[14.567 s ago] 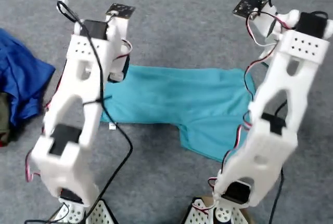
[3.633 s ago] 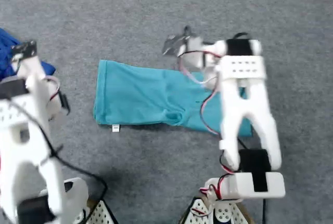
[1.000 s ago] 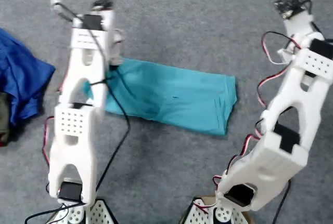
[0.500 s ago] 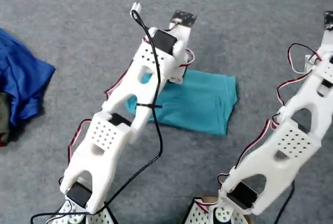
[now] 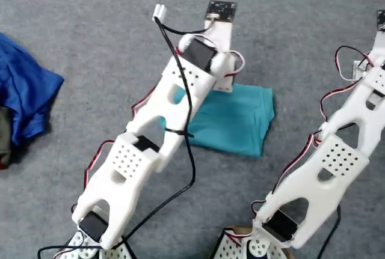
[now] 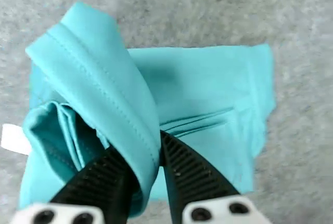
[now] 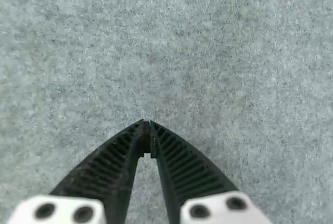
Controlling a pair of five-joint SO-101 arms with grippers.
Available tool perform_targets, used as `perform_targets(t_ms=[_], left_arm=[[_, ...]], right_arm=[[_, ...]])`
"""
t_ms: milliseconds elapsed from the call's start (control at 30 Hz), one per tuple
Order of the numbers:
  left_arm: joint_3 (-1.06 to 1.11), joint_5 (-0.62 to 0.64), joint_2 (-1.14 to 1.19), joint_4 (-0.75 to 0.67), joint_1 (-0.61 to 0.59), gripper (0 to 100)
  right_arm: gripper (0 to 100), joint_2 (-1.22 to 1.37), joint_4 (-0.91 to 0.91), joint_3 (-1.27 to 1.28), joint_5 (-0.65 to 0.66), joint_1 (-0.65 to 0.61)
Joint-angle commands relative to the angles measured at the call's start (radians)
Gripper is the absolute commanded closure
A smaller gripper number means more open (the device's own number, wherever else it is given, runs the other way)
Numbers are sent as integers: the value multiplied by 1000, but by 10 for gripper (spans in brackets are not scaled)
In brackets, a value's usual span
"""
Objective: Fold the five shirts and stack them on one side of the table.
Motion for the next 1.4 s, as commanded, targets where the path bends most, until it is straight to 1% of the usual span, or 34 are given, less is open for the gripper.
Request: perform_targets(t_ms=[0,200,400,567,700,833,1167,1233,1300,1367], left_arm=[[-40,44,-71,-74,41,980],[49,44,-71,-187,106,981],[83,44,-71,-249,155,981],[80,44,-71,-267,176,981],[84,44,-70,-305,183,981],[86,44,-65,-310,195,980],[75,44,39,-311,241,978],[75,44,44,-311,245,950],[75,46,48,-310,247,882],[75,78,50,-305,244,822]], right_arm=[[991,2,17,-94,-54,39],[991,12,28,-137,-126,76],[991,12,23,-139,-141,82],[991,12,20,-142,-180,99],[991,12,20,-142,-181,97],[991,12,20,-142,-181,97],[991,12,14,-142,-181,97],[991,12,12,-142,-181,97],[991,12,12,-142,-181,97],[991,12,12,-142,-181,97]])
